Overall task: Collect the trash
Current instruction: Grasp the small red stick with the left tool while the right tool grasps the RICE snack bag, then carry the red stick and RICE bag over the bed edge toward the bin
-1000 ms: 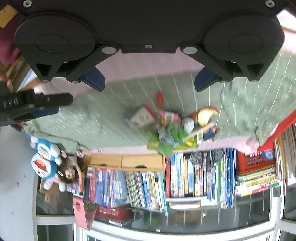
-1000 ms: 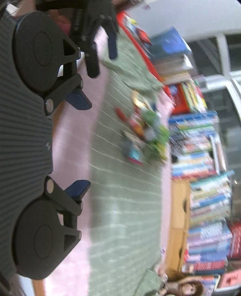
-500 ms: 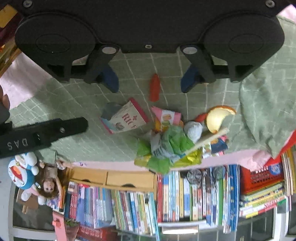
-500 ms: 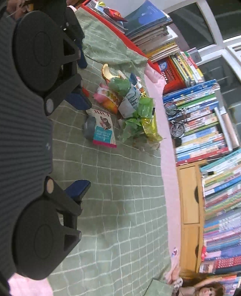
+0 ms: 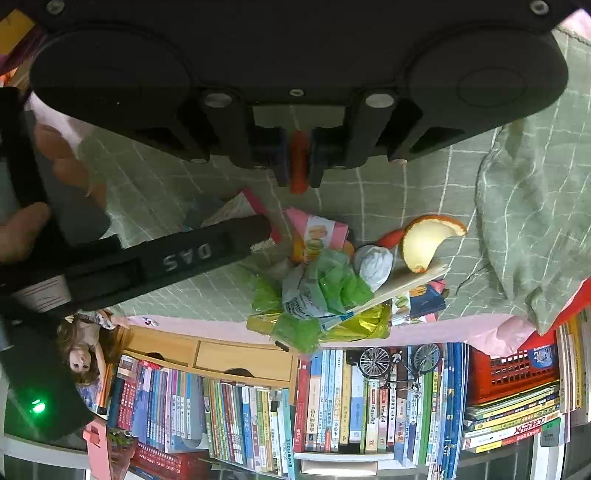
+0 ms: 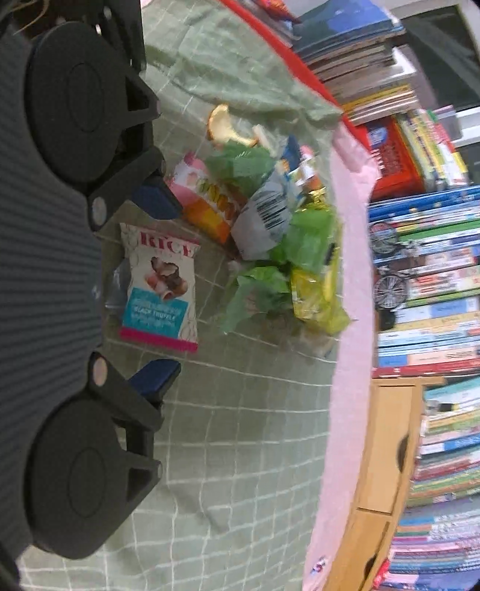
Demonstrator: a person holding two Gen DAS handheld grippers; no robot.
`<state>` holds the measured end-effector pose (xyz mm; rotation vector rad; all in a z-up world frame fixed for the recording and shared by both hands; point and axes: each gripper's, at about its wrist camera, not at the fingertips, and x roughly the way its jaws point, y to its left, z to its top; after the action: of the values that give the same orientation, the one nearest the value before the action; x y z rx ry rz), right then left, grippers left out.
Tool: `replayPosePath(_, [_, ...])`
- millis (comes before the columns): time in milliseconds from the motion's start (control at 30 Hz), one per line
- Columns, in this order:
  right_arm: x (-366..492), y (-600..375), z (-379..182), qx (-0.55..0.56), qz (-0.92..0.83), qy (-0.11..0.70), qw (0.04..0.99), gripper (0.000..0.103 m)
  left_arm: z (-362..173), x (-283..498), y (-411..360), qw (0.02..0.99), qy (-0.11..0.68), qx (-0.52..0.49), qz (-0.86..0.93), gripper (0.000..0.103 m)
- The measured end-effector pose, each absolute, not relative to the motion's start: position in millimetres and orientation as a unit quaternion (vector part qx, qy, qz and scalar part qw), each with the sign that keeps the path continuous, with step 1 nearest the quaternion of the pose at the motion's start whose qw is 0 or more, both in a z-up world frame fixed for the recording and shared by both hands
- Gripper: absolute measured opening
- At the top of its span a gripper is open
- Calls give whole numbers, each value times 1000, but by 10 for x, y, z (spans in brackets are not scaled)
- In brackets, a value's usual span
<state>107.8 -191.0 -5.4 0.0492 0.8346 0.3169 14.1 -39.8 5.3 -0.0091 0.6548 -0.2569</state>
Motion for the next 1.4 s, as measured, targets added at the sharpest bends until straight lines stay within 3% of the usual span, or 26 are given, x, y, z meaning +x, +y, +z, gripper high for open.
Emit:
replayPosePath(100, [1038,-1871,-82,6,152,399,904,86,52,114,-358,938,322,-8,-124,10])
replayPosePath(167, [987,-1841,-76,-8,151,395,906,67,57,89,-339,939,321,-9,-123,10])
replayPosePath(300, [886,-1833,-38,-10,163,385,908,52,82,47,-322,939,321,-12,-126,10])
replayPosePath(1400, [-227,-2071,215,-20,175,324,930,54,362,-519,-371,938,302,-13,-171,10])
